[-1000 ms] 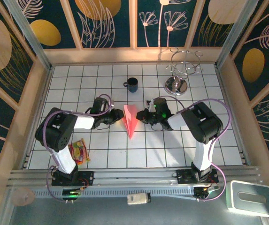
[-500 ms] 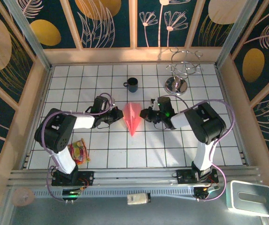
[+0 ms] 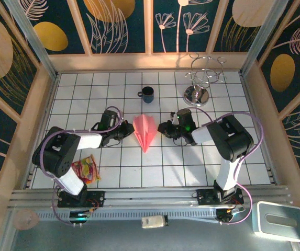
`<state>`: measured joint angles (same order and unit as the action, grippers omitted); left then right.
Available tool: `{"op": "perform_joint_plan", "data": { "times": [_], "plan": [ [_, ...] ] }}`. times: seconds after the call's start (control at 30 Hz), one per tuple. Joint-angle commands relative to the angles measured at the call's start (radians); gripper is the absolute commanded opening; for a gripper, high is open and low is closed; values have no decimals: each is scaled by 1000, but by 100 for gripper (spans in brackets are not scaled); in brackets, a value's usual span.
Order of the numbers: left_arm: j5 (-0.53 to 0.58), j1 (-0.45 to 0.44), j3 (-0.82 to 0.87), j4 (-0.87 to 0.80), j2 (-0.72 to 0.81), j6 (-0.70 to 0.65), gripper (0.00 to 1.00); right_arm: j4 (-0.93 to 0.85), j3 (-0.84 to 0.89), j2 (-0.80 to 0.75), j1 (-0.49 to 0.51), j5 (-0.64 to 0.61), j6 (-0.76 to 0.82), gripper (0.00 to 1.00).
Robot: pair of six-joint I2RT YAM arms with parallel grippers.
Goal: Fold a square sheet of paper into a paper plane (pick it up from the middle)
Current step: Move a paper plane to the center of the table.
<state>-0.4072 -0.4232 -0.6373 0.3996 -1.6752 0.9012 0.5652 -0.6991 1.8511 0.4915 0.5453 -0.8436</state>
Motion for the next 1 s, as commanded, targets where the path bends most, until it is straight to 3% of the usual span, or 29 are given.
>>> {"op": "perform_joint_plan", "data": {
  "times": [0.0, 0.23, 0.4, 0.97],
  "plan": [
    [-17, -2, 8, 63, -18, 29, 0, -138, -51, -74, 18, -74, 41, 30],
    [-23, -3, 14, 69, -20, 26, 0, -427, -154, -193, 121, -331, 149, 43],
    [-25, -3, 16, 71, -18, 22, 0, -555, -250, -131, 220, -415, 170, 44],
    [-39, -3, 19, 76, -18, 21, 0, -620, -373, -2, 313, -428, 181, 52]
  ]
}}
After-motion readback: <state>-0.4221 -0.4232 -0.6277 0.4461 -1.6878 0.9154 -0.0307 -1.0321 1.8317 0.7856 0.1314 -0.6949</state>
